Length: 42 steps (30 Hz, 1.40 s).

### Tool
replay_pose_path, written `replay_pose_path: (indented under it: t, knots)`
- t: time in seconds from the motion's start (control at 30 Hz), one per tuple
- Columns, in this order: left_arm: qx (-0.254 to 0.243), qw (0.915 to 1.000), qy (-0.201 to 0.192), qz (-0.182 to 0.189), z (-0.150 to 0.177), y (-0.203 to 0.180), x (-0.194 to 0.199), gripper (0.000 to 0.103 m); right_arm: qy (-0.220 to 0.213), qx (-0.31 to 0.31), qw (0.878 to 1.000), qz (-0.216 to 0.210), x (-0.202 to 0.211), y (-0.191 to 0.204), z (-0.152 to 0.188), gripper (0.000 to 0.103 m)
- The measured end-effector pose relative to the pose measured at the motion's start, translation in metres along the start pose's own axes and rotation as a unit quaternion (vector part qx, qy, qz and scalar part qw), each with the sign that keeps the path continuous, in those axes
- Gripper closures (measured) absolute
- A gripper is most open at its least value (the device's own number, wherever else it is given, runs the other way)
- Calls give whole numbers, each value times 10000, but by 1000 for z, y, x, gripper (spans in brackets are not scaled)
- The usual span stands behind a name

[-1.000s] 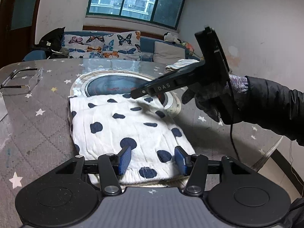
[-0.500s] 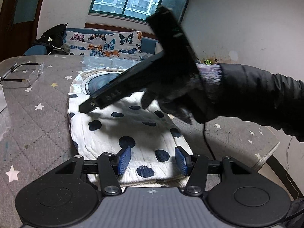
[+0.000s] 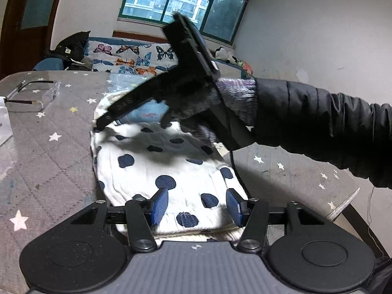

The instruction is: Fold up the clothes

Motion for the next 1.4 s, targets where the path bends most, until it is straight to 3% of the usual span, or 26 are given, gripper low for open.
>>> replay_pose_path:
  t: [0.13, 0.33, 0.57, 0.7, 0.8, 1.03, 1.4]
  knots:
    - [37, 9999, -101, -126, -2, 6, 17, 46, -10, -114, 9997, 194, 23, -19, 9, 58]
    - [136, 9990, -226, -372, -3, 18, 47, 45, 15, -605, 9975, 363, 46, -53, 31, 58]
    - [259, 9975, 192, -635, 22, 34, 58, 43, 135, -1011, 9944, 272, 54, -69, 53, 59]
    - [232, 9969, 408, -635, 35, 33, 52, 43, 159, -1044, 9941, 232, 55, -68, 58, 62]
    - [206, 9966, 497, -626, 40, 32, 49, 42, 170, -1027, 9943, 209, 57, -65, 60, 76]
    - [42, 9958, 663, -637, 48, 30, 40, 42, 89, -1084, 9933, 385, 66, -67, 67, 88]
    - [-159, 9955, 552, -760, 34, 43, 16, 34, -22, -1309, 9841, 1196, 108, -79, 96, 90]
Point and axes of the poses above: each gripper's, at about its wrist camera, not at the fingertips, and x roughly against the way its jaws point, y to its left, z to its underside, the point moved 9 cm from there along -x, roughly the way its jaws point, and after that the axes turned 5 degrees about -y, right-handed, at the moved point
